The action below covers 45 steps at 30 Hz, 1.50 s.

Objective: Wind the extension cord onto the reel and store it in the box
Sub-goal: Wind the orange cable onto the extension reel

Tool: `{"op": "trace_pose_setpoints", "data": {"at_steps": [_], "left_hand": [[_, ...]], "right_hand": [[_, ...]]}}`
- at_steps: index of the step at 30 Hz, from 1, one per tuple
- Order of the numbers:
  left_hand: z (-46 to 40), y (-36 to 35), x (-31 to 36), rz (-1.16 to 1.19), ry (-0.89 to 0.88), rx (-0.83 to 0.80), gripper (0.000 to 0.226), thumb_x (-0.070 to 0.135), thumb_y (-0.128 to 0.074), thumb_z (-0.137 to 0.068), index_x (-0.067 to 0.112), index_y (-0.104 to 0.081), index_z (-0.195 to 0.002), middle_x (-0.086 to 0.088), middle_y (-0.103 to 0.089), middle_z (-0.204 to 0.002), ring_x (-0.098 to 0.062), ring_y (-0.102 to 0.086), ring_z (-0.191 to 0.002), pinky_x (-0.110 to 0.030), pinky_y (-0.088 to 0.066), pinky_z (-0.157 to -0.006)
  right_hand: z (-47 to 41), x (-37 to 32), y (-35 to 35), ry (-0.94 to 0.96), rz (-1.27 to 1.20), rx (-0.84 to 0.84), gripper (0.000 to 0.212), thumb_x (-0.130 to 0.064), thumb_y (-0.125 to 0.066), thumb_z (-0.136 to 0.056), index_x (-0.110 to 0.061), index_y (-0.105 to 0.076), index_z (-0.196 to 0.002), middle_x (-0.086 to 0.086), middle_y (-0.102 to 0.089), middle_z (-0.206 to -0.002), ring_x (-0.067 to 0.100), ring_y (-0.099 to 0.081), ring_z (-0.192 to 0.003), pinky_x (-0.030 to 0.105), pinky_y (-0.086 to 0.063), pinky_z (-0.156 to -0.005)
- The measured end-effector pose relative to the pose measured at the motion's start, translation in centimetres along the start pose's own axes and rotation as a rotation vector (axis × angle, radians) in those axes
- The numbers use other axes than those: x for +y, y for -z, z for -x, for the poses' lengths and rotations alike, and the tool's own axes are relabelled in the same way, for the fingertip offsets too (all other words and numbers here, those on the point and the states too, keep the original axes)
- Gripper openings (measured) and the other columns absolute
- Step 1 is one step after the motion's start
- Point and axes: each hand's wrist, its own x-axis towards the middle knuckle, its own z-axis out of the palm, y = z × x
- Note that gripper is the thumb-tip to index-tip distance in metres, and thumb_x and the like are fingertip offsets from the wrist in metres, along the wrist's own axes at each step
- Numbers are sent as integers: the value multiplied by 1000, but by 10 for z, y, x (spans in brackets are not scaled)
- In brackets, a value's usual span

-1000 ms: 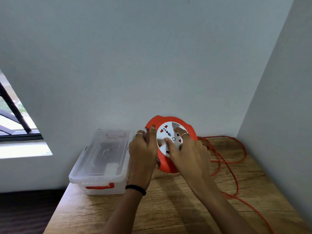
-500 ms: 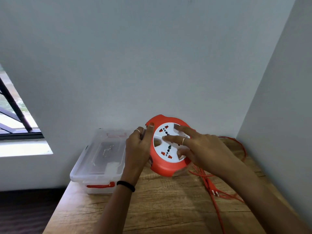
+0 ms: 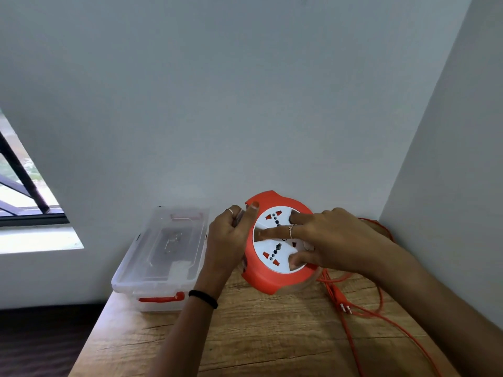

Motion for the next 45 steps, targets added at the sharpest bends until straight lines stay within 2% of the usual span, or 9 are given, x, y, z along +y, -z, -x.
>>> {"op": "trace_pose_setpoints", "data": {"at_steps": [4,7,11,19,27,32,38,42,45], "left_hand": [[0,0,1,-16,-4,-3,69,58,-58,-80,-10,-51,-74,-28,-58,-65,-41,-58,-61,-44,-48,-52],[1,-3,-1,-27,13,34,48,41,-59,-88,3,-47,-63,-8,-52,-53,-18,-52,-48,-27,-42,-47],[3,-5,-4,-90,-17,98,44,37,-60,-89,9,-45,-59,-2,-49,-51,-14,-47,-49,-19,-38,-46],[5,-10,-12,-191,-105,259,38,40,-64,-85,9,-56,-65,-3,-61,-58,-16,-59,-53,-26,-48,-48],[10,-20,-19,-239,-54,368,38,40,-66,-85,13,-51,-62,-2,-58,-60,-19,-58,-59,-35,-47,-53],[17,-28,-16,-243,-32,412,41,37,-66,-85,19,-42,-58,2,-49,-57,-13,-46,-57,-21,-33,-54],[15,-23,-16,-133,48,386,35,32,-63,-89,18,-49,-60,4,-58,-58,-10,-58,-52,-9,-40,-44],[9,-16,-13,-55,75,348,39,28,-60,-91,10,-47,-59,4,-54,-51,-1,-52,-44,-9,-38,-41],[4,-11,-11,-58,65,337,43,33,-60,-91,3,-49,-61,-6,-55,-53,-6,-51,-47,-16,-40,-44]], "right_hand": [[0,2,-11,36,58,100,64,-61,-52,-82,-58,-23,-139,-9,-61,-101,19,-59,-64,25,-23,-49],[0,1,-19,25,72,159,63,-63,-54,-74,-55,-37,-134,-9,-61,-79,18,-52,-46,20,-10,-46],[-2,-3,-33,10,55,270,67,-66,-59,-68,-49,-43,-132,-7,-59,-60,16,-49,-39,16,-4,-48],[-9,-29,-64,-330,-145,467,68,-75,-43,-72,-40,-53,-129,-3,-61,-50,18,-57,-41,21,-34,-40],[-22,-58,-65,-770,-631,397,76,-72,-52,-77,-37,-35,-142,-2,-65,-120,22,-60,-109,31,-48,-82],[-29,-62,-70,-909,-823,414,72,-67,-60,-75,-34,-44,-138,-2,-59,-130,24,-55,-118,36,-48,-91],[-24,-43,-61,-754,-902,273,63,-57,-60,-83,-31,-44,-138,-2,-58,-131,17,-56,-115,32,-46,-90],[-11,-23,-48,-598,-814,343,38,-41,-65,-84,-35,-59,-121,-8,-71,-76,3,-65,-74,32,-53,-77],[-1,-7,-35,-487,-605,394,34,-35,-64,-85,-41,-58,-118,-15,-70,-85,1,-61,-70,25,-46,-65]]}}
